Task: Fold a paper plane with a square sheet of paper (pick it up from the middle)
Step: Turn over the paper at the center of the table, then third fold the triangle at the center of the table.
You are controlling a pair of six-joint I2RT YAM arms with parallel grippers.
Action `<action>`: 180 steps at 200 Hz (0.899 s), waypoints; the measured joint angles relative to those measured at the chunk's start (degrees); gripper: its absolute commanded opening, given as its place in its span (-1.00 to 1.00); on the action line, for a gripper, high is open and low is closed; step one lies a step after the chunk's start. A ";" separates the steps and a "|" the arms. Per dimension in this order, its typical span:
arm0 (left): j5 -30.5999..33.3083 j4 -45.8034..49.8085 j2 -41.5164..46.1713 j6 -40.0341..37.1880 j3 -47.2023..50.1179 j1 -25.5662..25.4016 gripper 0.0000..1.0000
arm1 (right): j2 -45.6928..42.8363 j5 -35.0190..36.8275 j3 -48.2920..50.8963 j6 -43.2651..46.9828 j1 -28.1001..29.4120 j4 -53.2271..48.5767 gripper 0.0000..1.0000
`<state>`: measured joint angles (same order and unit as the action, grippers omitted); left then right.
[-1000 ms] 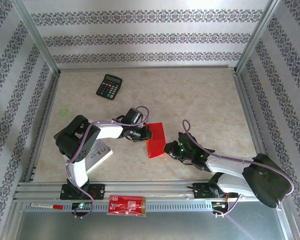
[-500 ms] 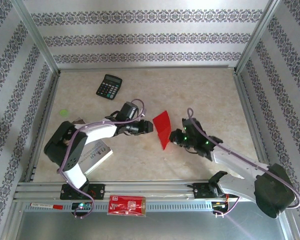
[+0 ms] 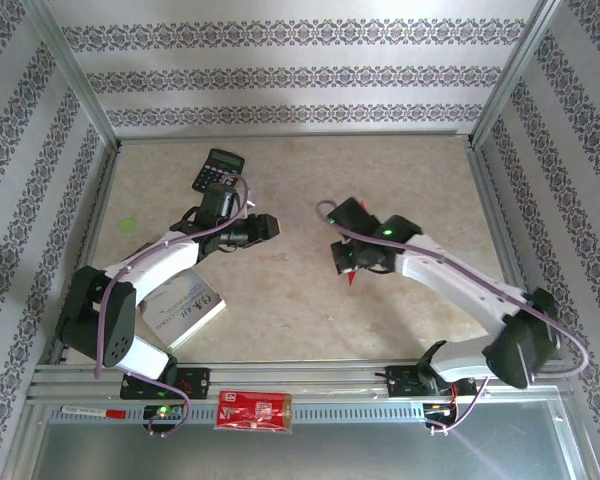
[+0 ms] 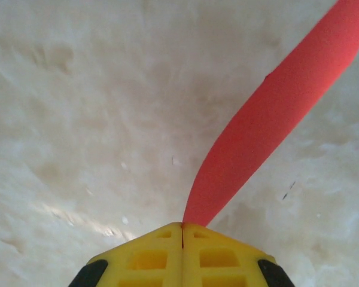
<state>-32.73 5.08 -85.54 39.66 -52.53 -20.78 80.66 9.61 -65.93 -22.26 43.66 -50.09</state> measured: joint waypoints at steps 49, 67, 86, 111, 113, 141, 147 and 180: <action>-0.22 1.55 1.97 -0.17 4.52 4.09 -0.05 | 9.94 -2.25 -0.02 -1.97 8.52 -0.04 -1.00; -0.48 1.55 2.03 -0.02 5.40 4.79 -0.08 | 10.93 -4.92 0.09 -3.32 10.08 2.14 -0.99; -2.10 1.31 1.90 1.22 6.05 5.05 -0.17 | 11.02 -7.76 1.46 -4.72 10.47 6.08 -0.97; -5.84 -1.75 0.07 4.72 6.71 4.96 -0.32 | 11.02 -11.08 4.59 -6.34 10.47 11.32 -0.96; -6.21 -2.05 -0.20 4.90 6.71 4.87 -0.34 | 11.02 -11.32 4.83 -6.38 10.47 11.76 -0.96; -9.11 -5.38 -4.33 8.22 6.25 3.41 -0.62 | 11.02 -14.45 8.09 -7.80 10.47 17.57 -0.96; -9.68 -6.19 -5.35 9.05 6.01 2.84 -0.68 | 11.02 -15.04 8.74 -7.98 10.47 18.67 -0.97; -12.52 -11.78 -11.39 13.60 3.82 0.70 -0.80 | 11.02 -18.05 11.87 -8.90 10.47 24.02 -0.97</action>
<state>-45.25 -6.70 -96.92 53.25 -48.71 -20.08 91.68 -8.45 -54.06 -31.16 54.13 -26.06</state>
